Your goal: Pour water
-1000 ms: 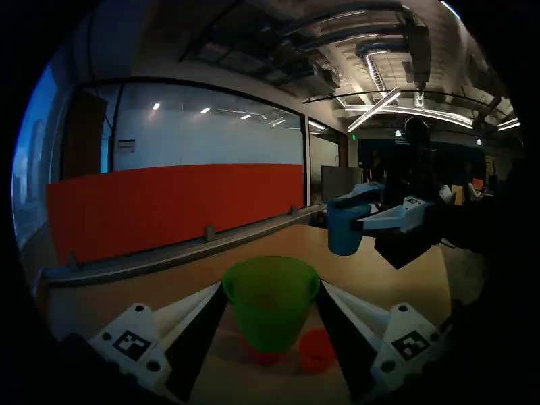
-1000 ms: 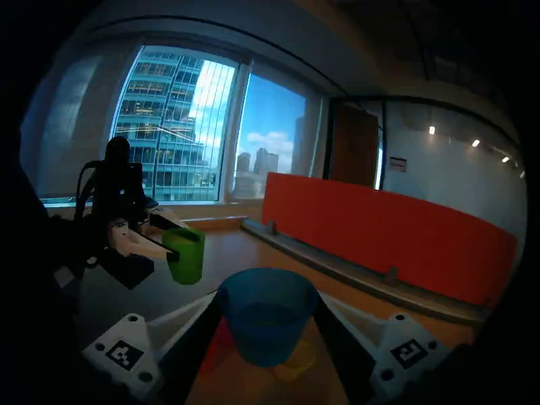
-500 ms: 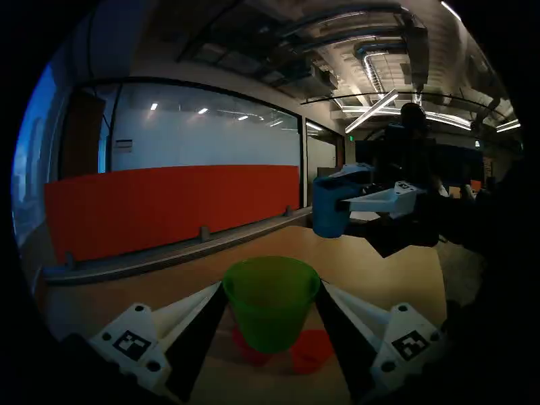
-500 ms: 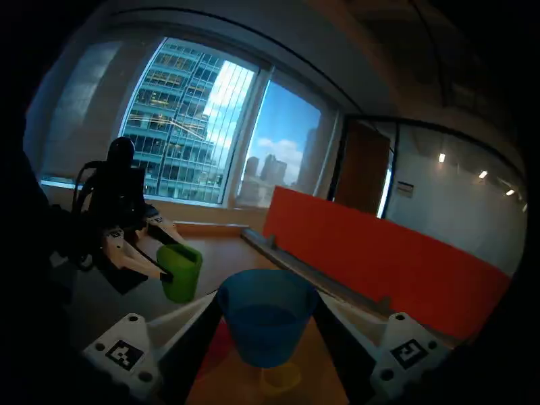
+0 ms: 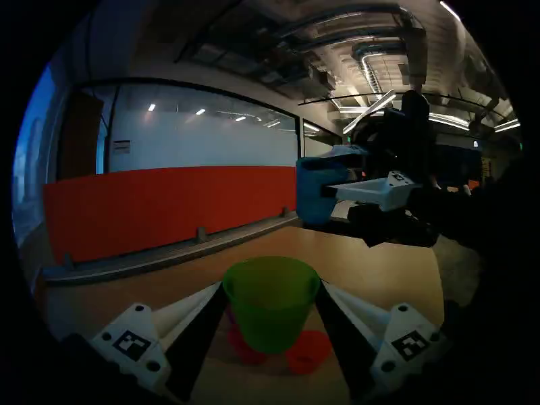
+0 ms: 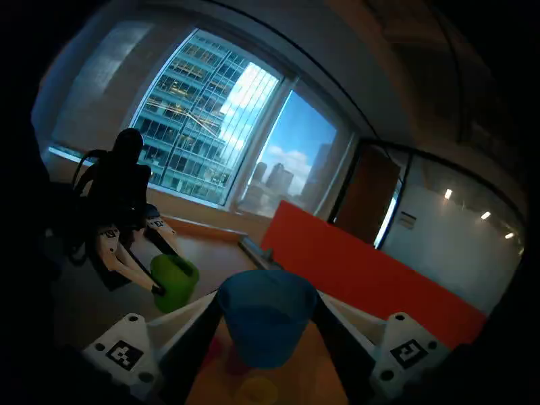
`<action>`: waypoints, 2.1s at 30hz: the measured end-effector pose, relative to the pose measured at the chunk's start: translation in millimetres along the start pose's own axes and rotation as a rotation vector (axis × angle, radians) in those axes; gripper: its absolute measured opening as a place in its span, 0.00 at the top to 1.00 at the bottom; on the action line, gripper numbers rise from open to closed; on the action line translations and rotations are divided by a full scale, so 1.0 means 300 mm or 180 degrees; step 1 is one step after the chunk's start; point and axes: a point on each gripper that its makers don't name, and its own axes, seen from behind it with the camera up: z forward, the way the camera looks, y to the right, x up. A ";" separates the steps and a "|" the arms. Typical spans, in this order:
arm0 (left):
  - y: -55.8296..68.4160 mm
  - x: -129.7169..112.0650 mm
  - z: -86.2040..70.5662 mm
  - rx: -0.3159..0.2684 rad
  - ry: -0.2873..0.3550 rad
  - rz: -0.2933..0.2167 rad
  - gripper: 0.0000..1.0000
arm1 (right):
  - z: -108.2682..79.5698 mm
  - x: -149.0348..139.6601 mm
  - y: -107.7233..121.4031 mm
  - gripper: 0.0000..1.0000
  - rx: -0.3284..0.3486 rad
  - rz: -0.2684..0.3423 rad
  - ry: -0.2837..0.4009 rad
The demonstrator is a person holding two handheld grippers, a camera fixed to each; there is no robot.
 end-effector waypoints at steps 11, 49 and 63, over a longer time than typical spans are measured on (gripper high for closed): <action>0.014 -0.010 0.014 -0.0047 -0.0023 0.0013 0.12 | 0.027 0.044 0.034 0.09 -0.0033 -0.0385 0.0029; 0.047 0.009 0.040 -0.0147 0.0009 0.0020 0.12 | 0.167 0.212 0.107 0.09 -0.0018 -0.1747 0.0117; 0.064 0.019 0.042 -0.0187 0.0017 0.0035 0.12 | 0.202 0.253 0.106 0.09 -0.0039 -0.2152 0.0133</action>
